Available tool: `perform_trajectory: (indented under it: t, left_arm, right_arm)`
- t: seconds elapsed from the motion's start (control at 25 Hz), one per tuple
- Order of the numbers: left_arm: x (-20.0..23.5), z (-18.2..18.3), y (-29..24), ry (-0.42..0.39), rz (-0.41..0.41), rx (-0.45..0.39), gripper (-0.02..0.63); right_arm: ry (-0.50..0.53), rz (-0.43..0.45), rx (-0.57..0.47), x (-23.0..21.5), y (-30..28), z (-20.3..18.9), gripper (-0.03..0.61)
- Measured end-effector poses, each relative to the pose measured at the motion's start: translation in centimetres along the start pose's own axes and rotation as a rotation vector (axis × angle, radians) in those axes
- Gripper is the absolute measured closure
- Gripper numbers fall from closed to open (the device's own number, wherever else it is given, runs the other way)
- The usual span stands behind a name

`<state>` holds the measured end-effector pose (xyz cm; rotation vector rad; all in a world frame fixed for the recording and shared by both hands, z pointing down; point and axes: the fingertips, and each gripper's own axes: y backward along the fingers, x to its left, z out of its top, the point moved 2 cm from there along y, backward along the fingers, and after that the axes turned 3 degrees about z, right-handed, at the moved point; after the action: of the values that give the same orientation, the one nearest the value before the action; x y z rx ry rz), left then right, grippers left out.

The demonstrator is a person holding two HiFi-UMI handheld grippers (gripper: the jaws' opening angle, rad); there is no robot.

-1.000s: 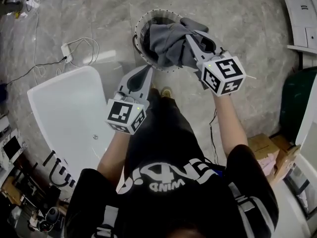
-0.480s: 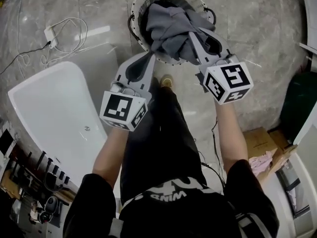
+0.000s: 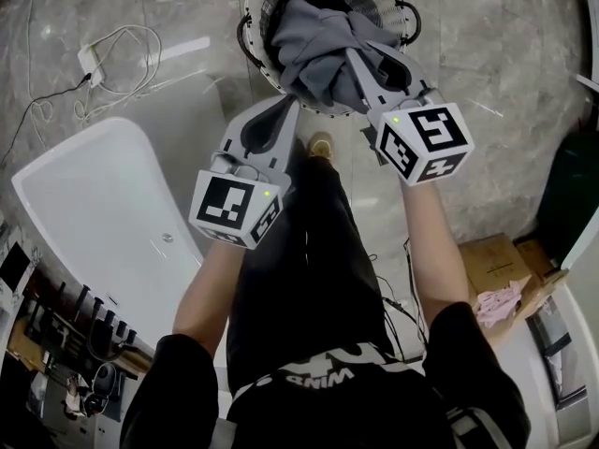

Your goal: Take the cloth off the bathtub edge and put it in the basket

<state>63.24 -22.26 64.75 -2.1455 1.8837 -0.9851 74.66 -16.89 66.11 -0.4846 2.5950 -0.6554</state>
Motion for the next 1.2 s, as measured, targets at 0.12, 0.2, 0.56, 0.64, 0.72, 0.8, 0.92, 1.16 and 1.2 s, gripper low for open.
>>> perform_trajectory:
  t: [0.12, 0.2, 0.56, 0.64, 0.72, 0.8, 0.92, 1.16, 1.2]
  left_arm:
    - [-0.3, 0.2, 0.3, -0.001, -0.003, 0.001, 0.598]
    - [-0.6, 0.4, 0.5, 0.005, -0.005, -0.002, 0.598]
    - [-0.7, 0.6, 1.3, 0.026, -0.009, -0.011, 0.598]
    - [-0.5, 0.2, 1.4, 0.034, -0.005, -0.008, 0.598]
    - [-0.5, -0.3, 1.4, 0.039, -0.004, -0.002, 0.598]
    - [-0.5, -0.7, 1.4, 0.041, -0.005, 0.002, 0.598]
    - [-0.7, -1.0, 1.6, 0.039, -0.006, 0.005, 0.598]
    - [-1.3, -0.3, 2.1, 0.028, -0.006, -0.006, 0.598]
    - [-1.4, 0.1, 2.2, 0.028, -0.005, -0.010, 0.600]
  right_arm:
    - [0.010, 0.018, -0.024, 0.6, -0.5, 1.1, 0.538]
    - [0.024, 0.006, -0.034, 0.5, -0.7, 1.7, 0.538]
    - [-0.007, -0.100, -0.110, -1.7, -0.4, 3.0, 0.421]
    - [-0.009, -0.107, -0.111, -2.0, -0.6, 3.1, 0.368]
    - [-0.013, -0.104, -0.104, -2.2, -0.7, 2.6, 0.346]
    - [-0.019, -0.101, -0.100, -2.1, -0.6, 2.1, 0.336]
    - [-0.021, -0.102, -0.094, -1.9, -0.4, 1.5, 0.333]
    - [-0.037, -0.097, -0.094, -1.4, 0.6, 1.4, 0.333]
    - [-0.035, -0.091, -0.094, -1.0, 1.0, 1.6, 0.334]
